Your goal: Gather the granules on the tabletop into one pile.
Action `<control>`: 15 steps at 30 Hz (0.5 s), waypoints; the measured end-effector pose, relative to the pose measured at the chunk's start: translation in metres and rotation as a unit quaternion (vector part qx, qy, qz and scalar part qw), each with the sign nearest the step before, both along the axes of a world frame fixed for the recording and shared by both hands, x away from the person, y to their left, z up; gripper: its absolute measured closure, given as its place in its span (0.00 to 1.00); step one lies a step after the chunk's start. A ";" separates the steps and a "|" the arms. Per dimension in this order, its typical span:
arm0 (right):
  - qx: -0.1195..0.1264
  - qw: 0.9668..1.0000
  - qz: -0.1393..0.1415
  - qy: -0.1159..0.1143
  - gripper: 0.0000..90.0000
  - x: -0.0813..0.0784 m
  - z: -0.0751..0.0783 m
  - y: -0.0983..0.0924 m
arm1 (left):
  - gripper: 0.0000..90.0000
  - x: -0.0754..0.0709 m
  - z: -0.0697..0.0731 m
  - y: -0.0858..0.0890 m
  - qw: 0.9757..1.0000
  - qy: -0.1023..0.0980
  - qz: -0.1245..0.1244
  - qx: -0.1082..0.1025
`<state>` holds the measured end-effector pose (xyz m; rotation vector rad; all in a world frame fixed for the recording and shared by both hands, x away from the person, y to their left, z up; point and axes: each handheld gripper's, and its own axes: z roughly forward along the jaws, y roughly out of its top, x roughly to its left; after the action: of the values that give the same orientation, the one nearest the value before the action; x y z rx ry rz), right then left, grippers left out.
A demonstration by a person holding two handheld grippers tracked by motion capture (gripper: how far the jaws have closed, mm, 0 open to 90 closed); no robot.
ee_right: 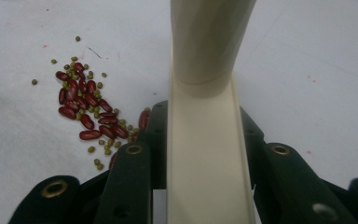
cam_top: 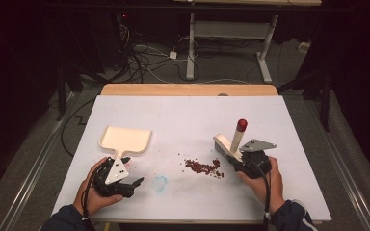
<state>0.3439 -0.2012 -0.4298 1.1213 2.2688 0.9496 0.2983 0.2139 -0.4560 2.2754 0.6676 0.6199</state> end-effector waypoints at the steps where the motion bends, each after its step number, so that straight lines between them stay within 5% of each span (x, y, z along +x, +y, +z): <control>1: -0.006 1.000 -0.003 -0.003 0.75 -0.001 -0.001 0.005 | 0.22 0.000 0.000 -0.001 1.000 0.000 -0.001 0.001; 4: -0.029 0.999 -0.016 -0.020 0.75 -0.008 -0.002 0.019 | 0.24 -0.001 0.001 -0.004 1.000 -0.003 0.000 0.003; 15: -0.030 0.996 -0.057 -0.058 0.74 -0.026 -0.019 0.068 | 0.23 -0.001 0.002 -0.001 1.000 -0.008 -0.004 -0.015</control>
<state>0.3174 -0.1335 -0.4488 1.1272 2.1038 0.8732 0.2969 0.2128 -0.4544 2.2411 0.6557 0.6196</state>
